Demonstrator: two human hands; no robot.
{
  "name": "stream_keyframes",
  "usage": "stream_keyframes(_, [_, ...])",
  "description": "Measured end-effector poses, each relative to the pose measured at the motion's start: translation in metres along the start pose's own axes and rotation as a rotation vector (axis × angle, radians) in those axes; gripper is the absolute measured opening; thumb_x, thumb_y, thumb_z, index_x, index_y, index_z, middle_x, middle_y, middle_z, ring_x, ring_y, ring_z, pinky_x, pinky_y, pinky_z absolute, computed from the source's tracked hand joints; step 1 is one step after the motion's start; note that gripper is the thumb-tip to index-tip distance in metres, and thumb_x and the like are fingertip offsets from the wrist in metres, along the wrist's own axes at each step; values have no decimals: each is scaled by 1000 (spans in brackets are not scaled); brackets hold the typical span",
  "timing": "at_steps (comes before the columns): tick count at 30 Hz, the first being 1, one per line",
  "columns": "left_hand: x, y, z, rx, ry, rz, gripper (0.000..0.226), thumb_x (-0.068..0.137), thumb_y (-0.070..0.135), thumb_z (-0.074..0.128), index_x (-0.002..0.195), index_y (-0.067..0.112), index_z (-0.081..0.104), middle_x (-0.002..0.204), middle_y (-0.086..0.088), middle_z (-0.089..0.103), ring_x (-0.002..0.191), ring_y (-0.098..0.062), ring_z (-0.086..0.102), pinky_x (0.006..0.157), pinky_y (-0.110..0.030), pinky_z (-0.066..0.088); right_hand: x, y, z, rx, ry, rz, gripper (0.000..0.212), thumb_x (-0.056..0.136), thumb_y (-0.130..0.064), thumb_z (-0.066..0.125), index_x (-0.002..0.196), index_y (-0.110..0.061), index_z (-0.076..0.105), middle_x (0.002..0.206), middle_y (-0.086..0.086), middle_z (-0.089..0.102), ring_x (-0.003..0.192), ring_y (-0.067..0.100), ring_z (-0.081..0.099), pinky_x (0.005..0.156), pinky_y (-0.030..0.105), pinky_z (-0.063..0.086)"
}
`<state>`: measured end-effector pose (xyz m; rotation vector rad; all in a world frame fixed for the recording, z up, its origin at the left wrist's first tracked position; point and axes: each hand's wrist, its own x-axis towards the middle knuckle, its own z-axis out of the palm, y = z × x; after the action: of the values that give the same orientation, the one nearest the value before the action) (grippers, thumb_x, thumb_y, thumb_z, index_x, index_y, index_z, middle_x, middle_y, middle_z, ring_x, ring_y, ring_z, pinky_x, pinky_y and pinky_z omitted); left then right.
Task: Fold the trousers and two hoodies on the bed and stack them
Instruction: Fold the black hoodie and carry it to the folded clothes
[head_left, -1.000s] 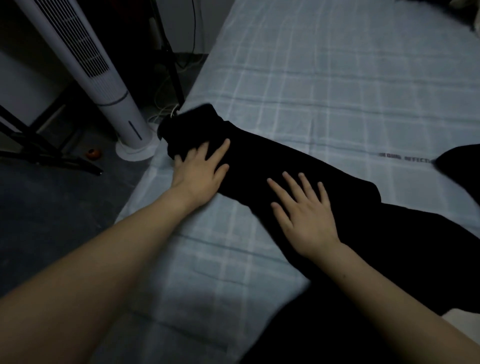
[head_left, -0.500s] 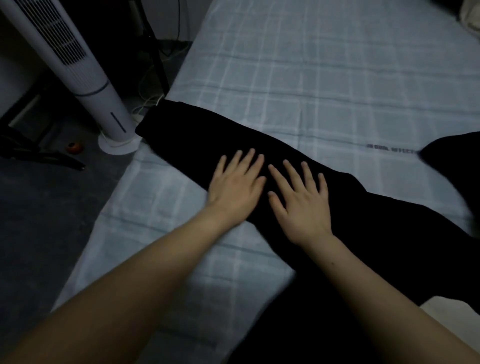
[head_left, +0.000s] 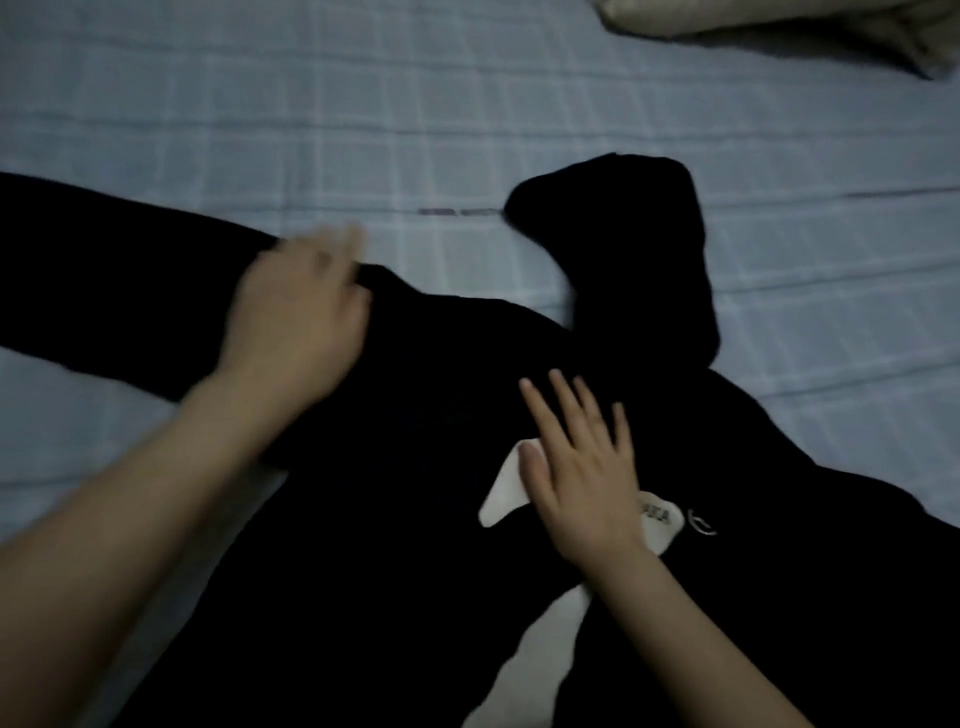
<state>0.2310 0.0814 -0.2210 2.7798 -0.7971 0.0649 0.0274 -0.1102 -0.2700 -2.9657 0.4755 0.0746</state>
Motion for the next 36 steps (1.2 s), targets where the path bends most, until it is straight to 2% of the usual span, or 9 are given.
stream_keyframes(2, [-9,52,23,6,-43,340,60,96,37,26,146,11,43,150,-12,46,136,-34,43,112,-50,31,3,4,8,70,-4,-8,60,97,-46,32,156,-35,25,163,-3,27,150,19,23,120,52,18])
stream_keyframes(7, [-7,69,72,65,-232,229,53,104,42,19,156,31,15,164,2,17,151,-22,10,122,-43,8,6,12,12,151,3,-28,60,99,-47,34,157,-39,20,165,-6,21,151,14,15,122,47,8])
stream_keyframes(10, [-2,72,68,14,-273,177,51,103,40,29,154,33,24,162,4,23,150,-22,15,121,-47,10,3,14,-6,265,-25,-106,57,102,-43,36,157,-35,22,166,-5,14,152,13,9,123,45,7])
stream_keyframes(13, [13,87,49,-39,-191,197,46,101,40,36,146,30,42,145,-2,49,136,-27,41,113,-54,25,-7,46,-41,326,244,-125,49,95,-30,47,141,-17,54,148,6,49,131,24,47,105,40,42])
stream_keyframes(15, [25,103,43,-105,-116,265,41,100,32,45,139,23,52,130,-8,60,122,-31,53,105,-52,38,-11,87,-56,264,387,11,47,92,-25,48,137,-14,58,135,6,58,116,29,55,93,42,45])
stream_keyframes(20, [40,132,59,-182,-259,202,35,93,29,64,127,23,65,123,-5,62,115,-31,55,104,-48,35,-5,154,-55,370,-32,280,56,97,-49,50,149,-32,36,132,2,57,120,28,50,101,44,40])
stream_keyframes(27, [79,122,34,-407,62,-45,24,92,26,63,107,11,74,106,-11,72,105,-29,64,96,-42,47,13,211,-59,467,242,244,27,89,-43,67,108,-25,57,100,5,65,95,28,61,74,33,41])
stream_keyframes(33, [96,133,49,-78,-118,-122,22,96,28,57,110,19,72,116,-10,68,115,-34,55,99,-46,41,27,222,-46,383,120,325,30,94,-37,60,118,-19,54,103,10,54,102,36,53,72,36,34])
stream_keyframes(36, [84,158,57,-9,1,-83,31,96,15,51,125,14,63,126,-18,56,120,-39,45,99,-46,34,24,216,-53,350,119,329,42,90,-46,58,126,-25,53,110,8,54,109,32,50,83,39,40])
